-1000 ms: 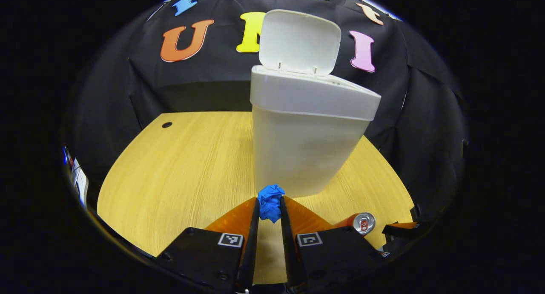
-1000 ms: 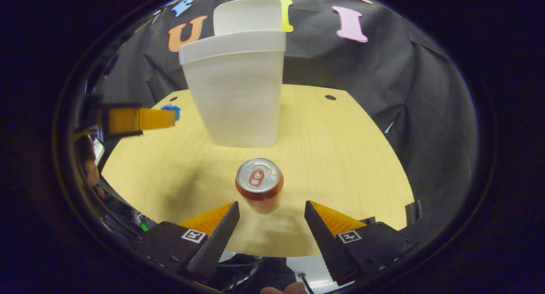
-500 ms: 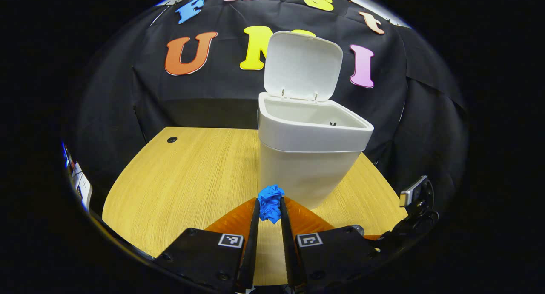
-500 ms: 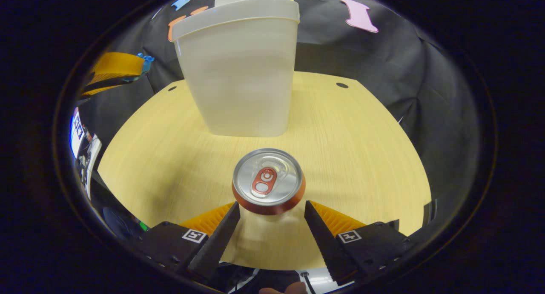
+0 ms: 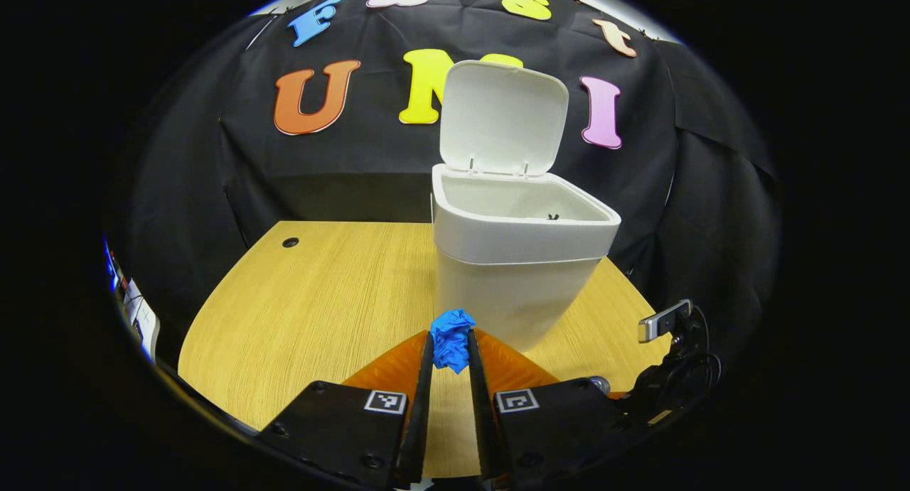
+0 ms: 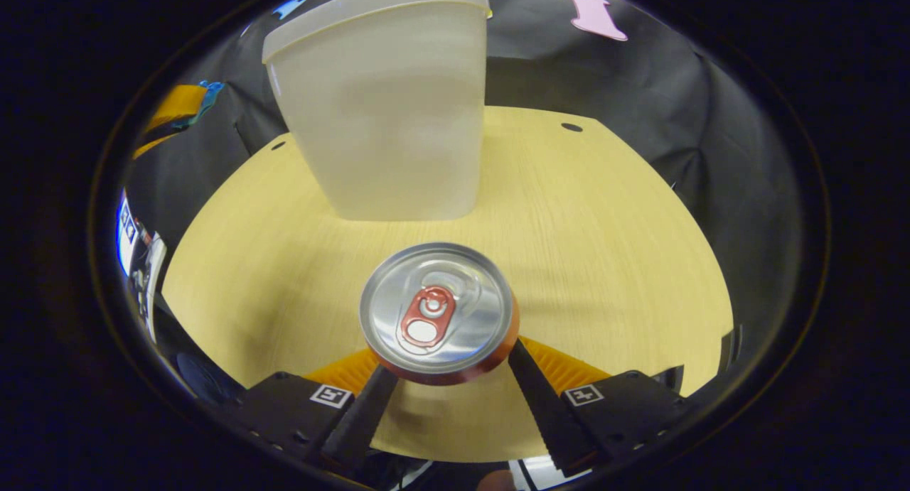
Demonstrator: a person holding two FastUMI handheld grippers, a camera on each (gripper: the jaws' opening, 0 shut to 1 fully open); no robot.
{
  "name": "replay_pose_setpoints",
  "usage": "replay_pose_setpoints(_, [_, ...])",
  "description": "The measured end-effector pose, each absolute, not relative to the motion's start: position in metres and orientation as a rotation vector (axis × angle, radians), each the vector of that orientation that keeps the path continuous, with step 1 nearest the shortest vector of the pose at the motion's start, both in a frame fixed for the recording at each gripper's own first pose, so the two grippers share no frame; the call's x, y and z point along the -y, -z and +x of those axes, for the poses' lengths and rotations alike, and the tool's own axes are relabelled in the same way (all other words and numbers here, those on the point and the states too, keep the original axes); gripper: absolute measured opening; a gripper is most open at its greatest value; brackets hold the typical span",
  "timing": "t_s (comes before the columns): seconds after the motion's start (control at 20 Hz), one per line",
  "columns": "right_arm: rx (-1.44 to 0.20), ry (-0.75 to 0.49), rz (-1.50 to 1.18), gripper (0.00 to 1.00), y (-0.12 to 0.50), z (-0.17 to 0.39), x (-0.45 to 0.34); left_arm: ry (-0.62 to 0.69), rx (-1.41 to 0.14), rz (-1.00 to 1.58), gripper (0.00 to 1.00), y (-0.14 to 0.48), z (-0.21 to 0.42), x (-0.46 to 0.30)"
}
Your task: Press the lid of the desktop garbage bin to open it, pick up the crumpled paper on the desktop and throw it into the bin, then pick up the pop can on the desktop and drop it into the bin, and finally close the garbage bin lid.
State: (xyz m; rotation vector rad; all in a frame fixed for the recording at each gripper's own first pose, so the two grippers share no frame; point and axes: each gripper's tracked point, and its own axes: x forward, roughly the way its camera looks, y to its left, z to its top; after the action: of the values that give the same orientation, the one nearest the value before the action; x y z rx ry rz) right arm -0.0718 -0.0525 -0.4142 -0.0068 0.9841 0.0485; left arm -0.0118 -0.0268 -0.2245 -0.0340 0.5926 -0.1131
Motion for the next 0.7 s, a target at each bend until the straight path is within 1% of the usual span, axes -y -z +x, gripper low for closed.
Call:
replay_pose_setpoints(0.1, [-0.987, -0.048, -0.004, 0.82, 0.414, -0.069, 0.052, 0.118, -0.590, -0.029, 0.32, 0.224, -0.012, 0.029])
replay_pose_setpoints(0.3, [-0.969, -0.050, 0.003, 0.82, 0.407, -0.068, 0.056, 0.119, -0.562, -0.018, 0.31, 0.213, -0.009, 0.030])
replay_pose_setpoints(0.35, [-0.964, -0.051, 0.006, 0.82, 0.403, -0.068, 0.057, 0.119, -0.550, -0.016, 0.36, 0.210, -0.006, 0.031])
replay_pose_setpoints(0.4, [-0.958, -0.053, 0.011, 0.82, 0.397, -0.066, 0.058, 0.120, -0.534, -0.009, 0.36, 0.203, -0.004, 0.031])
replay_pose_setpoints(0.45, [-0.952, -0.056, 0.016, 0.82, 0.392, -0.066, 0.059, 0.121, -0.508, -0.007, 0.32, 0.193, 0.001, 0.033])
replay_pose_setpoints(0.5, [-0.947, -0.062, 0.019, 0.81, 0.386, -0.065, 0.061, 0.120, -0.483, -0.007, 0.32, 0.182, 0.006, 0.033])
replay_pose_setpoints(0.55, [-0.945, -0.063, 0.020, 0.81, 0.380, -0.065, 0.062, 0.123, -0.459, -0.009, 0.36, 0.172, 0.012, 0.036])
replay_pose_setpoints(0.6, [-0.939, -0.061, 0.028, 0.81, 0.373, -0.064, 0.064, 0.127, -0.437, -0.010, 0.31, 0.162, 0.018, 0.039])
replay_pose_setpoints(0.65, [-0.933, -0.056, 0.035, 0.82, 0.367, -0.063, 0.064, 0.129, -0.414, -0.009, 0.36, 0.152, 0.024, 0.043])
replay_pose_setpoints(0.7, [-0.923, -0.051, 0.041, 0.81, 0.358, -0.061, 0.068, 0.132, -0.391, -0.006, 0.31, 0.142, 0.031, 0.046])
